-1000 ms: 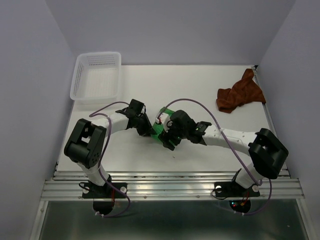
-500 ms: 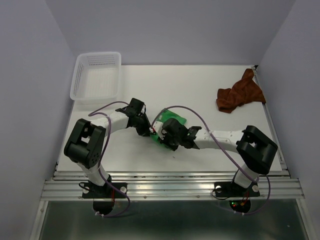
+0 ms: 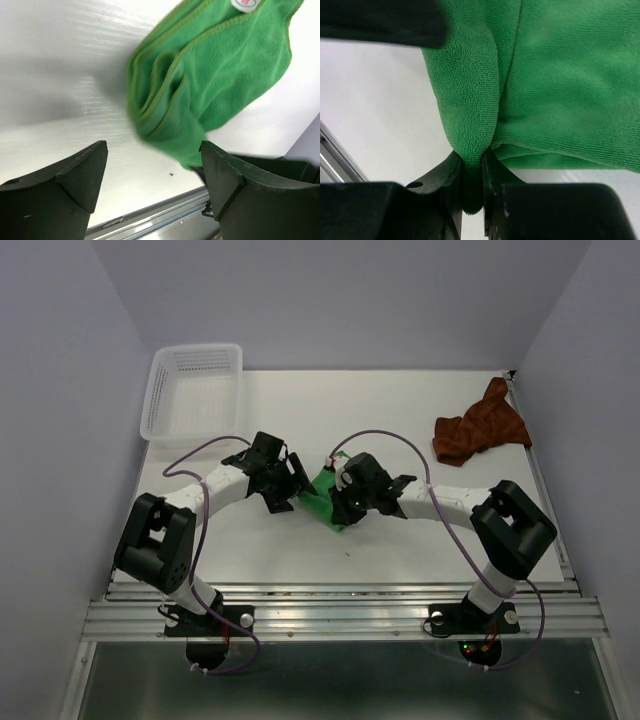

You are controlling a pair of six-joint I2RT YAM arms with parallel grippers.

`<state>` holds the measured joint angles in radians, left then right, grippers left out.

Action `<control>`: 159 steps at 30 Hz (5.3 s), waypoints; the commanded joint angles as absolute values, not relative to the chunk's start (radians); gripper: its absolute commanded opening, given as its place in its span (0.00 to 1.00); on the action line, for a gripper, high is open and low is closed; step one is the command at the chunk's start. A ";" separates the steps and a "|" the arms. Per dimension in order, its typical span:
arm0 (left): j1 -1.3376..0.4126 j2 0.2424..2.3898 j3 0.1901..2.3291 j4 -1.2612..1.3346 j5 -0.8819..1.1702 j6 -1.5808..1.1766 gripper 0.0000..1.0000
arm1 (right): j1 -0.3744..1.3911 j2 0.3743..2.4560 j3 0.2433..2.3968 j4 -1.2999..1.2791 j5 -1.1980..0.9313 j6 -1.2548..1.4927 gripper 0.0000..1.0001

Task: Roll the towels
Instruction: Roll the towel

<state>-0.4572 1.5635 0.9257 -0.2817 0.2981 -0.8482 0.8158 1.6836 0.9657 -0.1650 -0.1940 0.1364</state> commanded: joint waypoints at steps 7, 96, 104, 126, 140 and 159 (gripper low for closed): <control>-0.463 1.443 0.916 -0.215 0.235 -0.864 0.96 | 0.585 1.710 0.856 0.162 -0.695 0.485 0.01; -0.557 1.717 1.057 -0.318 0.201 -0.894 0.00 | 1.051 1.650 0.948 -0.083 0.311 -0.098 0.92; -0.552 1.720 1.055 -0.316 0.225 -0.908 0.03 | 1.062 1.697 0.873 -0.011 0.455 -0.048 0.42; -0.543 1.536 0.985 -0.176 0.153 -0.890 0.99 | 0.660 1.572 0.868 0.018 -0.447 0.254 0.10; -0.543 1.635 1.074 -0.098 0.231 -0.825 0.99 | 0.402 1.741 0.850 0.244 -0.845 0.530 0.09; -0.561 1.919 1.275 -0.044 0.316 -0.802 0.92 | 0.238 1.973 0.845 0.411 -0.991 0.781 0.08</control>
<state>-0.5533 1.9015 1.2240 -0.0685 0.2878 -0.8234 0.2558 1.9396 0.8368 0.3843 -1.0080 0.7582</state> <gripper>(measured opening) 0.949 0.245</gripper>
